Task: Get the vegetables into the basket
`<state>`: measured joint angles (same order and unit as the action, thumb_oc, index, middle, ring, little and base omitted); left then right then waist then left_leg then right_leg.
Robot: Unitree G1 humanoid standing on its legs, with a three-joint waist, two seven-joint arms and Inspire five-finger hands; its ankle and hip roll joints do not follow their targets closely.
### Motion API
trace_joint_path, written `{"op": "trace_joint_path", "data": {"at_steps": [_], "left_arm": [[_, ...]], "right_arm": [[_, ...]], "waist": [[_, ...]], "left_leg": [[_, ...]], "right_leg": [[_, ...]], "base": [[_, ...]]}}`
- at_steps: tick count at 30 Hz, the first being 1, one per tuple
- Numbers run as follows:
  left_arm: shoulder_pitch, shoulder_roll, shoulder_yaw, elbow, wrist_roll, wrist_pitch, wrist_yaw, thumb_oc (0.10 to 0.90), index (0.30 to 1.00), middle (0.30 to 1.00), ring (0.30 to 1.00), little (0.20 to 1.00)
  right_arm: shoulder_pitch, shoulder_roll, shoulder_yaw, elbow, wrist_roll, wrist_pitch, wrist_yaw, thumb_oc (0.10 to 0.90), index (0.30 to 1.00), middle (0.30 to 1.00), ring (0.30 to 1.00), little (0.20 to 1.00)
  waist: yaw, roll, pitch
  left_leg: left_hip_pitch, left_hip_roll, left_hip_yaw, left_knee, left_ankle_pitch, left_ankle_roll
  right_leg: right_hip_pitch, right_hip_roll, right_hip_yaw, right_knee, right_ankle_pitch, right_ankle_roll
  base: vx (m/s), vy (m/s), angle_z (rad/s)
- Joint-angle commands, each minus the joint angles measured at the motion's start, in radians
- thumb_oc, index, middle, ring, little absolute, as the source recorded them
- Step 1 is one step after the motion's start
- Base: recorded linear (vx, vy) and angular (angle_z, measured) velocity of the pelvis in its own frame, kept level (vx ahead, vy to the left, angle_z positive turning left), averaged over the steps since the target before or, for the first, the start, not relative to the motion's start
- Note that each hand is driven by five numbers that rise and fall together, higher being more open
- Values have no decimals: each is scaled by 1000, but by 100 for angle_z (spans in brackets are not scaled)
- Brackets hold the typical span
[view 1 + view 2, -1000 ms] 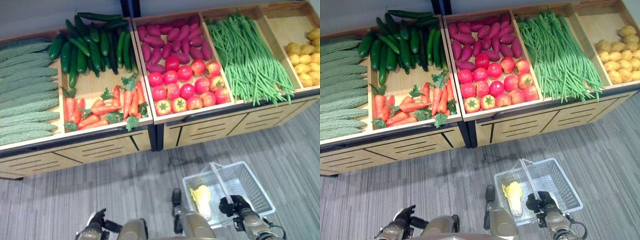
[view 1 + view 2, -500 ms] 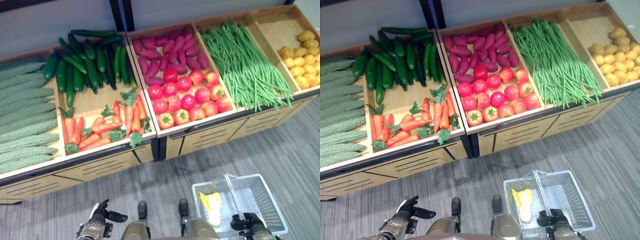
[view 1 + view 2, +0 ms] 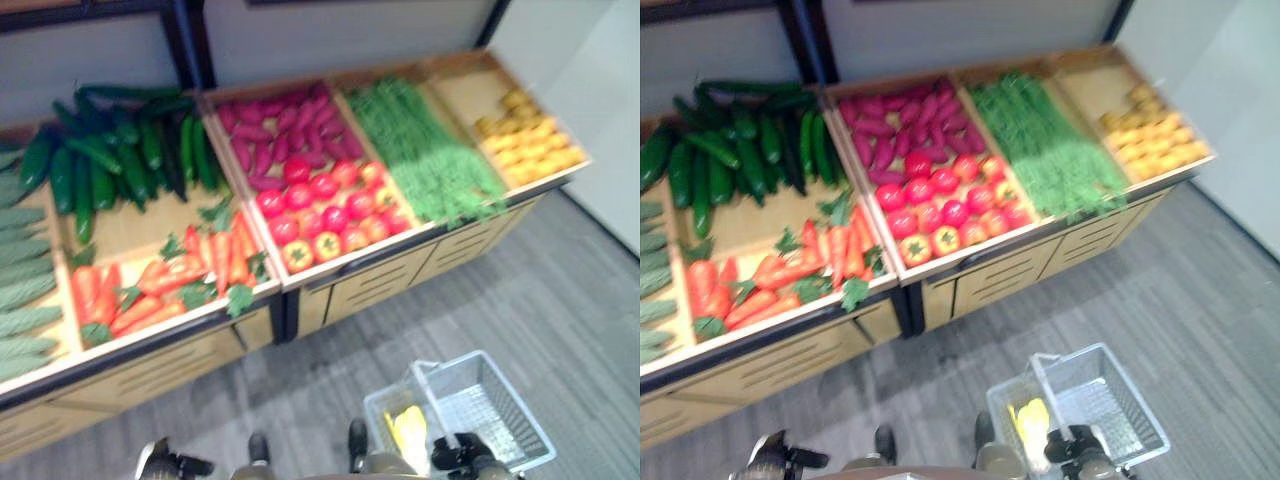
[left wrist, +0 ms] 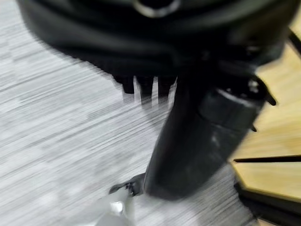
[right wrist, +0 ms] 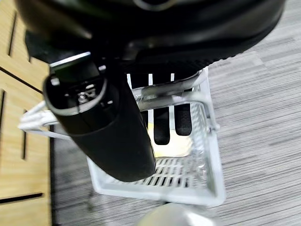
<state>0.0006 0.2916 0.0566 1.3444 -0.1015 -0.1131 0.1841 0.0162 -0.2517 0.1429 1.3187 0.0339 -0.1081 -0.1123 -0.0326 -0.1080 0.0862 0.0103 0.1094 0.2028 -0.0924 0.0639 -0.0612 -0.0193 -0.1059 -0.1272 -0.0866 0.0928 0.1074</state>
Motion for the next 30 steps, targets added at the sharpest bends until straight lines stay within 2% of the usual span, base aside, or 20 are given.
{"op": "trace_joint_path", "data": {"at_steps": [1, 6, 8, 9, 11, 14, 15, 18, 19, 20, 21, 22, 25, 28, 30], "left_arm": [[-52, 31, 47, 46, -128, -7, 57, 900, 1000, 1000, 1000, 1000], [-44, 42, 207, 74, -311, -36, 160, 900, 1000, 1000, 1000, 1000], [-34, 74, 267, 96, -314, -44, 231, 900, 1000, 1000, 1000, 1000], [-34, 74, 268, 96, -314, -45, 231, 900, 1000, 1000, 1000, 1000], [-33, 107, 309, 100, -304, -57, 308, 900, 1000, 1000, 1000, 1000], [-36, 118, 318, 94, -305, -65, 331, 900, 1000, 1000, 1000, 1000], [-47, 158, 325, 44, -263, -97, 439, 900, 1000, 1000, 1000, 1000], [-40, 174, 328, -60, -224, -123, 526, 900, 1000, 1000, 1000, 1000], [-33, 202, 334, -138, -173, -142, 592, 900, 1000, 1000, 1000, 1000], [3, 224, 333, -325, -88, -147, 652, 900, 1000, 1000, 1000, 1000], [33, 227, 333, -419, -27, -142, 679, 900, 1000, 1000, 1000, 1000], [66, 226, 335, -514, 32, -124, 689, 900, 1000, 1000, 1000, 1000], [103, 231, 334, -604, 143, -95, 691, 900, 1000, 1000, 1000, 1000], [111, 274, 312, -769, 302, -66, 678, 900, 1000, 1000, 1000, 1000], [114, 285, 308, -805, 343, -54, 660, 900, 1000, 1000, 1000, 1000]], "right_arm": [[-56, -46, -28, 16, -23, -33, -29, 400, 300, 300, 300, 300], [-35, -52, -18, 14, -58, -34, -43, 400, 300, 300, 300, 300], [-27, -57, -14, 14, -71, -40, -54, 400, 300, 300, 300, 300], [-27, -56, -13, 14, -71, -40, -54, 400, 300, 300, 300, 300], [-18, -59, -1, 5, -84, -52, -65, 400, 300, 300, 300, 300], [-15, -61, 2, 3, -85, -57, -70, 400, 300, 300, 300, 300], [-10, -64, 10, 6, -94, -67, -89, 400, 300, 300, 300, 300], [-5, -66, 12, 10, -103, -76, -104, 400, 300, 300, 300, 300], [0, -65, 10, 11, -109, -81, -114, 400, 300, 300, 300, 300], [10, -62, 0, 10, -112, -86, -119, 400, 300, 300, 300, 300], [15, -60, -10, 12, -117, -87, -122, 400, 300, 300, 300, 300], [19, -60, -18, 14, -121, -87, -123, 400, 300, 300, 300, 300], [22, -62, -41, 25, -120, -88, -122, 400, 300, 300, 300, 300], [20, -65, -47, 19, -117, -87, -115, 400, 300, 300, 300, 300], [15, -69, -47, 12, -115, -87, -110, 400, 300, 300, 300, 300]], "waist": [[20, -11, 33], [20, 2, 8], [18, 7, -5], [18, 7, -4], [14, 10, -16], [13, 10, -19], [11, 15, -30], [18, 20, -35], [21, 22, -40], [28, 22, -41], [32, 23, -41], [35, 23, -42], [39, 24, -43], [39, 26, -40], [39, 27, -38]], "left_leg": [[-9, 8, -38, 10, -7, -6], [5, 14, -44, 5, -11, -15], [12, 18, -41, 5, -14, -22], [12, 18, -41, 5, -14, -22], [20, 20, -37, 5, -17, -28], [22, 20, -36, 5, -18, -30], [28, 21, -30, 5, -21, -35], [29, 21, -31, 5, -21, -38], [28, 22, -33, 5, -20, -40], [29, 21, -38, 5, -20, -41], [29, 21, -42, 5, -21, -42], [28, 22, -46, 5, -21, -42], [26, 24, -51, 5, -21, -43], [24, 28, -55, 5, -21, -45], [23, 30, -55, 5, -21, -45]], "right_leg": [[-30, -108, 29, 48, 61, 75], [1, -103, 17, 23, 56, 74], [13, -102, 15, 12, 56, 74], [13, -102, 15, 12, 56, 74], [21, -99, 17, 8, 54, 75], [23, -99, 16, 7, 53, 76], [29, -101, 17, -1, 54, 78], [30, -102, 13, -1, 54, 82], [32, -103, 11, -1, 52, 84], [37, -104, 8, -1, 51, 84], [39, -104, 5, -1, 50, 85], [41, -106, 3, -1, 49, 86], [43, -106, -1, -1, 45, 85], [44, -105, -6, -1, 41, 85], [44, -104, -5, -1, 40, 84]], "base": [[23, -27, 19], [25, -22, 8], [27, -13, 8], [33, -6, 3], [0, 0, 0], [3, -1, -1], [0, 0, 0], [-2, 0, -1], [0, 0, 0], [0, 0, 0], [0, 0, 0], [0, 0, 0], [0, 0, 0], [-1, -3, 2], [-3, -1, 11]]}}
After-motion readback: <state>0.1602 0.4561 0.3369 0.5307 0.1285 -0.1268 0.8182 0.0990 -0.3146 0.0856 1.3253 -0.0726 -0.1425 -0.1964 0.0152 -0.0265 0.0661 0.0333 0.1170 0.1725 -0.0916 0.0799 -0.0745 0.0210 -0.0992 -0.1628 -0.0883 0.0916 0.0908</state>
